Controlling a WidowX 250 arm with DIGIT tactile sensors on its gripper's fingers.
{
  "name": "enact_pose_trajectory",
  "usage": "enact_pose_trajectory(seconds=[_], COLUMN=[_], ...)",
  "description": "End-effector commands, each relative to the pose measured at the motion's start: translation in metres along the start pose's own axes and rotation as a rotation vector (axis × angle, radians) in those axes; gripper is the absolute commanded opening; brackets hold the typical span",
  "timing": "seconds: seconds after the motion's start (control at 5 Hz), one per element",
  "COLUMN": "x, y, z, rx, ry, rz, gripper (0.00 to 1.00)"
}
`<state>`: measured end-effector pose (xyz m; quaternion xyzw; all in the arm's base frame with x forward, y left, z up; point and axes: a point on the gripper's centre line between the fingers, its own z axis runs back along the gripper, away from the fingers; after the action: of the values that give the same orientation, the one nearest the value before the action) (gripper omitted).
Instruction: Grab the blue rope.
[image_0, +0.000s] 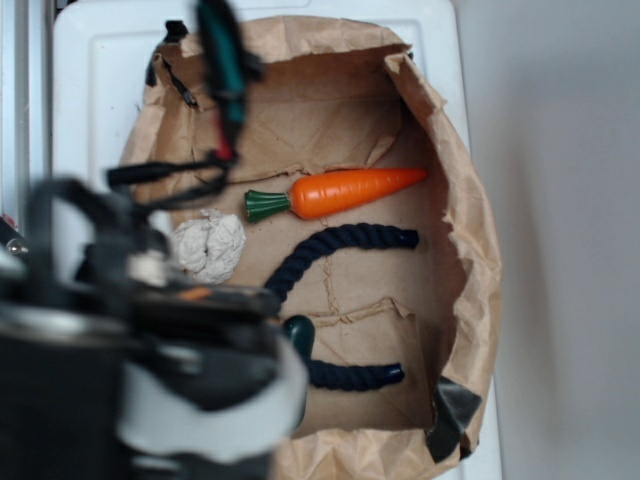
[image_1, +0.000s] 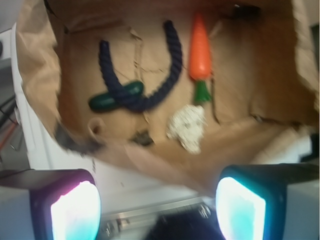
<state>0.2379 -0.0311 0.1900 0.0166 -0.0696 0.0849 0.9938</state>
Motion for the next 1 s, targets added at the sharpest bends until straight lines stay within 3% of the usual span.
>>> enact_pose_trajectory(seconds=[0.0, 0.2, 0.4, 0.6, 0.8], x=[0.046, 0.063, 0.069, 0.051, 0.035], y=[0.029, 0.043, 0.040, 0.008, -0.030], z=[-0.028, -0.048, -0.069, -0.082, -0.085], rx=[-0.054, -0.053, -0.069, -0.208, -0.193], ry=[-0.091, -0.077, -0.037, 0.039, 0.030], rz=[-0.029, -0.028, -0.063, -0.191, -0.230], gripper=[1.00, 1.00, 1.00, 1.00, 1.00])
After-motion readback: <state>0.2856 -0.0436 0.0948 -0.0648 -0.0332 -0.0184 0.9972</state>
